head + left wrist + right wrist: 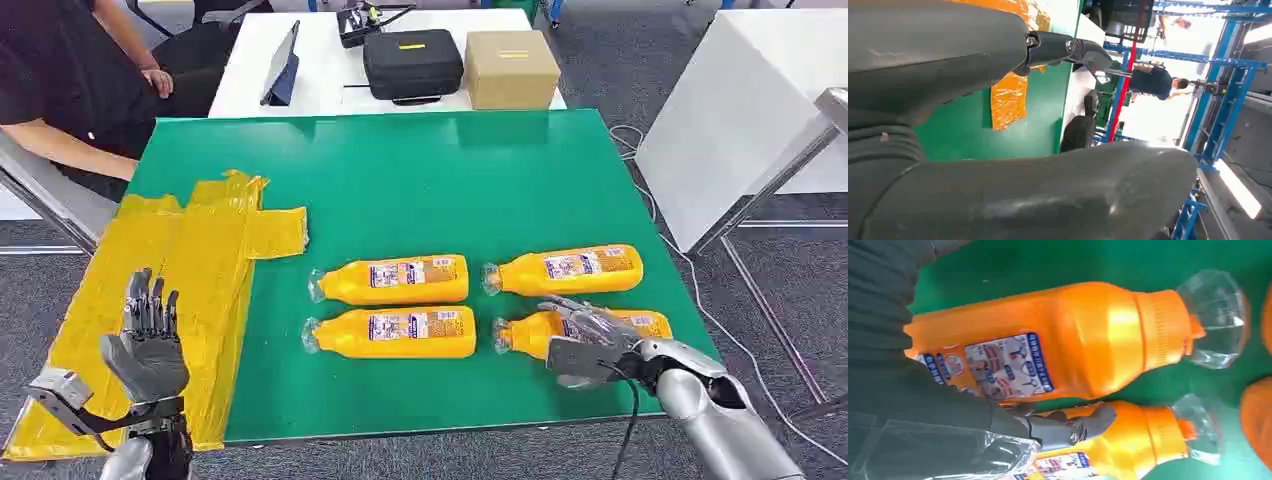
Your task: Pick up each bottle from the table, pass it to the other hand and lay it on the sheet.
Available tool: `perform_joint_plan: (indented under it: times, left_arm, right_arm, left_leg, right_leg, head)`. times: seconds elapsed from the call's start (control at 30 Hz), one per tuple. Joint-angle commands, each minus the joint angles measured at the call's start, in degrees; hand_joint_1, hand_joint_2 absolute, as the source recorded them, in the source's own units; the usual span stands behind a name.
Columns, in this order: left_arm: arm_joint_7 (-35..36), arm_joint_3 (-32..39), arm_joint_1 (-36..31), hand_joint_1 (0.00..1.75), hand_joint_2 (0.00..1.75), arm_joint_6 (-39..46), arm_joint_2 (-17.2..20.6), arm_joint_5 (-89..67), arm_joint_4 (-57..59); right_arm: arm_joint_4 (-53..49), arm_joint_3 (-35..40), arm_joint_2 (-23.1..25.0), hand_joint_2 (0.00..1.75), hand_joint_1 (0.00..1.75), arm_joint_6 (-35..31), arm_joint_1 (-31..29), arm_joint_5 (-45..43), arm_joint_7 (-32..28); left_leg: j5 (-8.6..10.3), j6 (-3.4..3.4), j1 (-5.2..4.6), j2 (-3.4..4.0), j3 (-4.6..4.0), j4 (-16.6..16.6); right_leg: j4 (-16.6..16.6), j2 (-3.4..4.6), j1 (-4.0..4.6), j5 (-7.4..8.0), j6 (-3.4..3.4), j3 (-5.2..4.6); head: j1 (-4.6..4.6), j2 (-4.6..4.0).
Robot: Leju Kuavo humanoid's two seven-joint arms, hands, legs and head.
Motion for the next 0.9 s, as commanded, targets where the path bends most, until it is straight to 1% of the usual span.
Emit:
perform_joint_plan:
  times: [0.03, 0.13, 0.23, 0.33, 0.47, 0.57, 0.67, 0.9]
  left_arm:
    - [-0.5, -0.04, -3.07, 0.0, 0.0, -0.01, 1.74, 0.81, 6.3]
    - [-0.71, 0.28, -3.55, 0.0, 0.0, -0.19, 1.88, 0.89, 6.68]
    - [-0.66, 0.7, -3.56, 0.0, 0.0, -0.41, 1.91, 0.99, 6.74]
    - [-0.58, 0.96, -3.78, 0.0, 0.0, -0.8, 1.86, 1.17, 7.46]
    - [-0.58, 0.93, -3.84, 0.0, 0.0, -0.82, 1.82, 1.17, 7.65]
    - [-0.57, 0.98, -4.1, 0.0, 0.0, -0.88, 1.46, 0.98, 7.9]
    - [-0.51, 0.89, -4.49, 0.0, 0.0, -0.91, 1.33, 0.63, 8.6]
    - [-0.46, 1.13, -4.39, 0.0, 0.0, -1.55, 1.85, 1.24, 8.53]
  right_arm:
    - [-6.93, -4.31, -2.0, 1.75, 0.0, -2.62, 7.8, 0.85, 4.73]
    - [-7.96, -5.38, -2.12, 1.75, 0.0, -2.75, 9.64, 2.49, 6.45]
    - [-6.95, -5.4, -2.05, 1.75, 0.0, -2.69, 9.3, 4.2, 7.99]
    - [-5.44, -5.48, -1.35, 1.75, 0.0, -3.43, 8.91, 6.31, 9.84]
    - [-5.53, -5.26, -0.68, 1.75, 0.0, -3.96, 9.46, 7.03, 10.23]
    - [-6.8, -6.83, 2.21, 1.75, 0.0, -4.89, 11.3, 10.0, 11.85]
    - [-7.83, -8.41, 3.64, 1.75, 0.0, -4.75, 13.14, 12.32, 12.34]
    - [-9.95, -10.33, 2.4, 1.75, 0.0, -4.0, 14.59, 13.4, 12.83]
  left_leg:
    - [0.0, -0.11, 0.03, -0.19, 0.08, -0.05]
    - [-0.05, -0.16, 0.04, -0.27, 0.17, -0.06]
    - [-0.05, -0.13, 0.04, -0.04, 0.12, -0.04]
    - [-0.06, -0.18, 0.05, 0.0, 0.2, -0.06]
    - [-0.04, -0.19, 0.07, -0.06, 0.19, -0.07]
    - [-0.05, -0.18, 0.08, -0.03, 0.19, -0.08]
    - [-0.08, -0.23, 0.1, -0.13, 0.27, -0.1]
    - [-0.04, -0.16, 0.05, -0.1, 0.16, -0.06]
  right_leg:
    - [-0.06, -0.2, 0.02, -0.05, -0.04, 0.13]
    - [-0.09, -0.27, 0.03, -0.1, -0.05, 0.24]
    - [-0.06, -0.07, 0.03, -0.04, -0.03, 0.14]
    - [-0.1, -0.06, 0.04, -0.04, -0.04, 0.23]
    - [-0.12, -0.1, 0.06, -0.03, -0.06, 0.23]
    - [-0.13, -0.07, 0.07, -0.04, -0.06, 0.23]
    - [-0.16, -0.17, 0.08, -0.09, -0.09, 0.34]
    - [-0.09, -0.13, 0.04, -0.05, -0.04, 0.19]
  head:
    - [0.0, -0.02]
    - [0.0, 0.0]
    - [0.0, -0.02]
    - [-0.02, -0.02]
    - [0.0, -0.02]
    - [0.0, -0.02]
    - [-0.02, -0.02]
    - [-0.02, -0.02]
